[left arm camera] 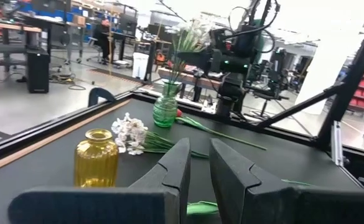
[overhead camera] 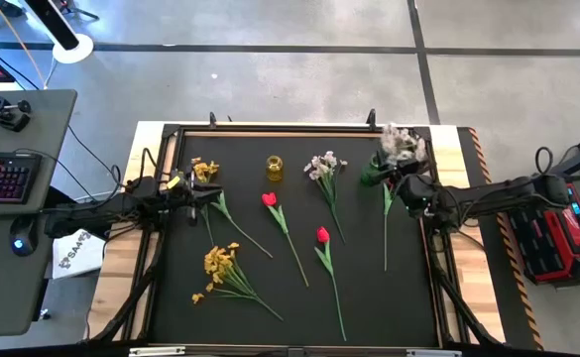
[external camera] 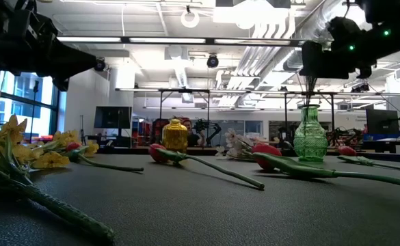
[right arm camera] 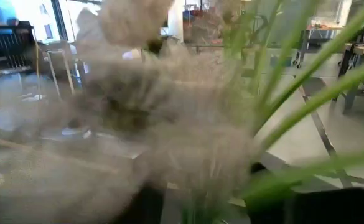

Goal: Sort flowers into vase by color
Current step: Put the white flowers into the green vase, then put the red tulip into the yellow vase

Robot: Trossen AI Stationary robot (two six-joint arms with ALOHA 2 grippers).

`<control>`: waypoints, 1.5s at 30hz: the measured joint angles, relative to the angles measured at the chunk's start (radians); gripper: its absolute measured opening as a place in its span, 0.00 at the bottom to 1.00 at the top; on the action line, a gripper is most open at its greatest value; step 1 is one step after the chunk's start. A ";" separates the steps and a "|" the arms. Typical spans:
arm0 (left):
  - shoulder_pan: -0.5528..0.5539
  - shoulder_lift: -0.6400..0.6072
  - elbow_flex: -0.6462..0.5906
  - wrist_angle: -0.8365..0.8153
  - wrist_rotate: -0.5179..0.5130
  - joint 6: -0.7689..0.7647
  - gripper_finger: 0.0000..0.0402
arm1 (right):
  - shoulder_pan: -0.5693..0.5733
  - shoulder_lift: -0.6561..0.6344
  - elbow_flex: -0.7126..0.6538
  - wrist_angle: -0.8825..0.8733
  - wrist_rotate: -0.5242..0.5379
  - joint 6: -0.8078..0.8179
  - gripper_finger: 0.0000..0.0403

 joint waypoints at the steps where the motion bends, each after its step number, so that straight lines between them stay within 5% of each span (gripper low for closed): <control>1: 0.000 0.000 0.000 0.000 -0.007 -0.006 0.11 | 0.000 0.000 0.027 -0.065 0.000 0.025 0.47; 11: 0.000 0.000 0.003 -0.007 -0.062 -0.025 0.11 | 0.000 0.002 0.410 -1.042 -0.166 0.567 0.55; 23: 0.000 0.002 0.122 -0.155 -0.125 -0.041 0.03 | 0.000 0.003 0.709 -1.497 -0.411 0.688 0.53; 34: -0.032 0.110 0.279 -0.163 -0.119 0.025 0.00 | 0.024 0.050 0.971 -1.717 -0.663 0.704 0.45; 45: -0.165 0.491 0.578 -0.241 -0.304 0.117 0.00 | 0.253 0.230 1.052 -1.297 -0.786 0.300 0.36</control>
